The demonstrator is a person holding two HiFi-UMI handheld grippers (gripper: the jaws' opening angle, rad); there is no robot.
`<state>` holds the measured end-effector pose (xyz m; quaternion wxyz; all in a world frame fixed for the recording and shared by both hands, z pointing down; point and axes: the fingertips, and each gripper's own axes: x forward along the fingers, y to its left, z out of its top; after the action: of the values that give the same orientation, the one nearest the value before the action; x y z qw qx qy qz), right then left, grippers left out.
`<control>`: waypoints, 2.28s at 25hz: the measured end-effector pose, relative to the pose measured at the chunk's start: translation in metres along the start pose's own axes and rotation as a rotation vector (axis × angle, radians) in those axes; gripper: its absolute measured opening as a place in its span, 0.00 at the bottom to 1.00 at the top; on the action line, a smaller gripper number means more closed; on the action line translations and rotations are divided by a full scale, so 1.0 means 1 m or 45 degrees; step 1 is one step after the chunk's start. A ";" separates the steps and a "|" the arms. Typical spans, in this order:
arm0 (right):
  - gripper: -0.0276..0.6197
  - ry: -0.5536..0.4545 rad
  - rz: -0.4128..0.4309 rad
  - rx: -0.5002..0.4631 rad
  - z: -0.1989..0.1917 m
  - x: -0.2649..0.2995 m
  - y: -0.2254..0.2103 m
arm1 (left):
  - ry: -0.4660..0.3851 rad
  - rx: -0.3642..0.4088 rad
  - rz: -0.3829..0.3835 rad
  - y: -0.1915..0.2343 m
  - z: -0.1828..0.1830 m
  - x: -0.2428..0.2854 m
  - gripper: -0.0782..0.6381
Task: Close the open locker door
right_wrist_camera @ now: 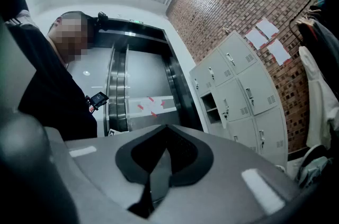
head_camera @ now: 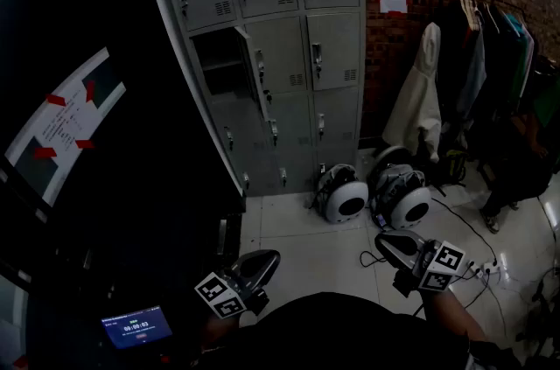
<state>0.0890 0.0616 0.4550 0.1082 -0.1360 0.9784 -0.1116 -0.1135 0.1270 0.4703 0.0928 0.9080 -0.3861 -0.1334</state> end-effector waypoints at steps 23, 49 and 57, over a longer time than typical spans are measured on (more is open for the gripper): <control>0.05 0.089 -0.059 -0.068 -0.001 0.197 -0.113 | 0.004 0.000 -0.091 0.211 0.047 0.021 0.11; 0.28 0.065 0.505 -0.455 0.110 0.581 -0.397 | -0.193 0.186 0.569 0.500 0.152 0.074 0.11; 0.31 0.046 0.806 -0.420 0.110 0.633 -0.379 | -0.230 0.163 0.689 0.544 0.165 0.085 0.11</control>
<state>-0.3875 -0.4987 0.3296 0.0969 0.1600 0.9787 0.0845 -0.4767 -0.3184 0.4469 0.0328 0.7605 -0.6286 -0.1596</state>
